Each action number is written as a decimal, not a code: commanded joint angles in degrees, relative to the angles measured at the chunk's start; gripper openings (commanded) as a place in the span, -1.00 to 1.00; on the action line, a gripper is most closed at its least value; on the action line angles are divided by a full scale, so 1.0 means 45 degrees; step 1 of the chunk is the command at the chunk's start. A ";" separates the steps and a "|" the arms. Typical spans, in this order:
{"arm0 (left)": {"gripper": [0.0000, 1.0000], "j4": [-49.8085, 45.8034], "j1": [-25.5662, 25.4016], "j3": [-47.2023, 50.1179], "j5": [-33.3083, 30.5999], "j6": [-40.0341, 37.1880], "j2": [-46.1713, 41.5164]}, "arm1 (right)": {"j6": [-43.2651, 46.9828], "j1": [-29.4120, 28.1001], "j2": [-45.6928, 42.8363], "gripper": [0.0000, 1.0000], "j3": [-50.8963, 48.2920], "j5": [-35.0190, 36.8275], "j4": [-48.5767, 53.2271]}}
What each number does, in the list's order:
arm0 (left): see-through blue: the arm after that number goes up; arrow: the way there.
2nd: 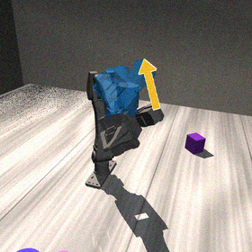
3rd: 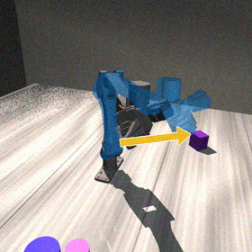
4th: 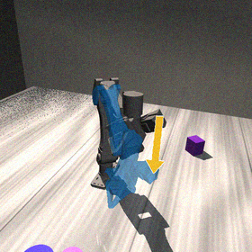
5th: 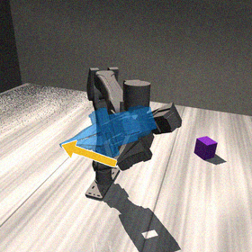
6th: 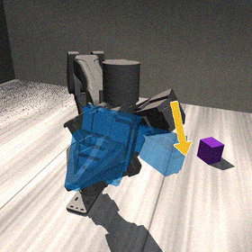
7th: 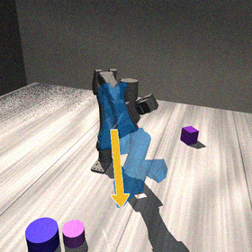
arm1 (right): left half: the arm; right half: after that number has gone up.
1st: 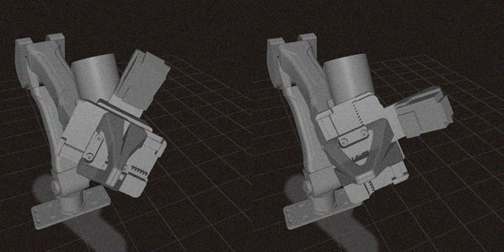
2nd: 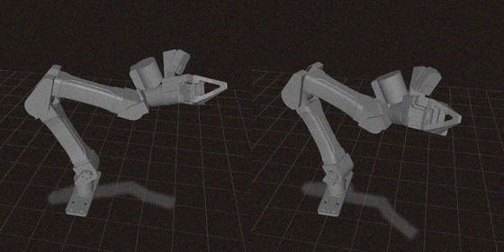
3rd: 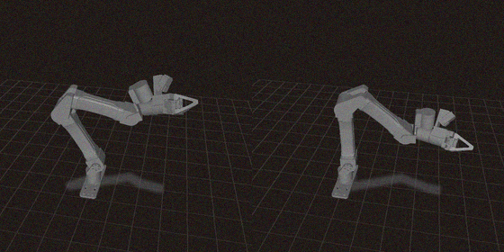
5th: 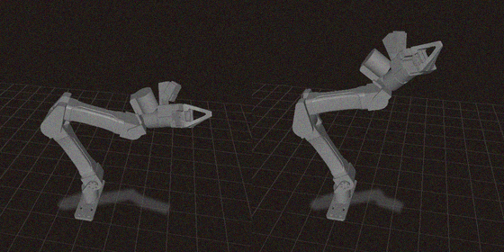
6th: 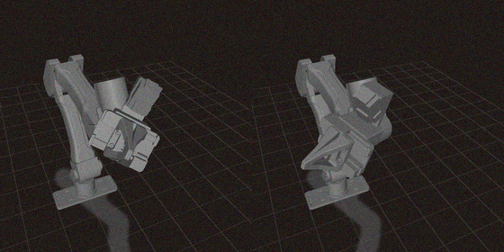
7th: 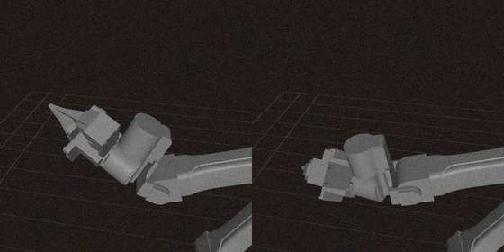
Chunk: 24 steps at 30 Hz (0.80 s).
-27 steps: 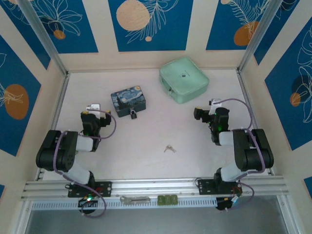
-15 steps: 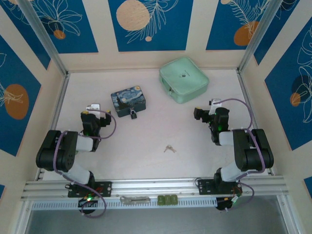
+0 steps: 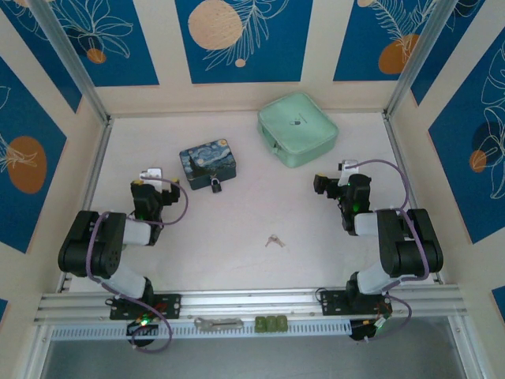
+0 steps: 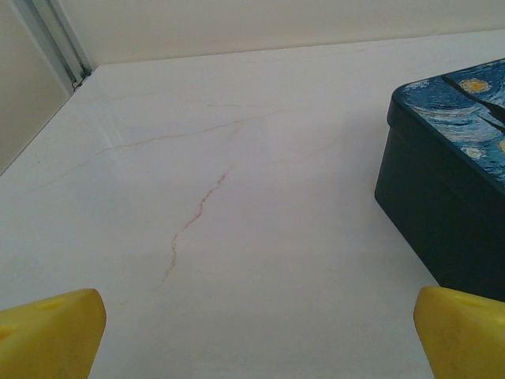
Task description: Unlock the padlock with the key
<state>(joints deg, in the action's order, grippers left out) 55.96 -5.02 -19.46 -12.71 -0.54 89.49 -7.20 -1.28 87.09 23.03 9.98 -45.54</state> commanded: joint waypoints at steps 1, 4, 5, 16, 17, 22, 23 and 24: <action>0.99 -0.0932 -0.0240 -0.0376 -0.0338 -0.0304 -0.0868 | 0.0663 -0.0546 -0.1043 0.99 0.0479 0.0793 0.1007; 0.99 -0.3210 -0.0699 -0.0974 -0.1293 -0.0586 -0.2401 | 0.0827 -0.1339 -0.2200 0.99 0.1366 0.2380 0.3318; 0.99 -0.3602 -0.0848 -0.1111 -0.1591 -0.0659 -0.2839 | 0.0659 -0.1544 -0.2540 0.99 0.1674 0.2786 0.4083; 0.99 -0.8625 -0.2394 -0.2906 0.0998 0.6173 -0.5786 | -0.4785 -0.4784 -0.3328 0.63 0.5457 0.1558 1.5681; 0.99 -0.8765 -0.2784 -0.2887 0.1320 0.6617 -0.5776 | -0.4871 -0.5248 -0.3255 0.56 0.5507 0.1079 1.6223; 0.99 -0.9760 -0.4266 -0.2706 0.1243 0.7807 -0.5636 | -0.3844 -0.8180 -0.2601 0.39 0.5943 -0.0744 1.8357; 0.99 -0.9658 -0.4277 -0.2534 0.1281 0.8120 -0.5611 | -0.3652 -0.8895 -0.2303 0.39 0.6194 -0.0312 1.9002; 0.99 -0.9607 -0.4281 -0.2408 0.1222 0.8321 -0.5610 | -0.3629 -0.9496 -0.1898 0.39 0.6536 0.0405 1.9745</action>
<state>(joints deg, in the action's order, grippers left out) 16.08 -23.92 -31.64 -8.16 30.22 63.99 -24.75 -38.76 76.09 48.51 11.99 30.11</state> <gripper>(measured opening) 0.994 0.694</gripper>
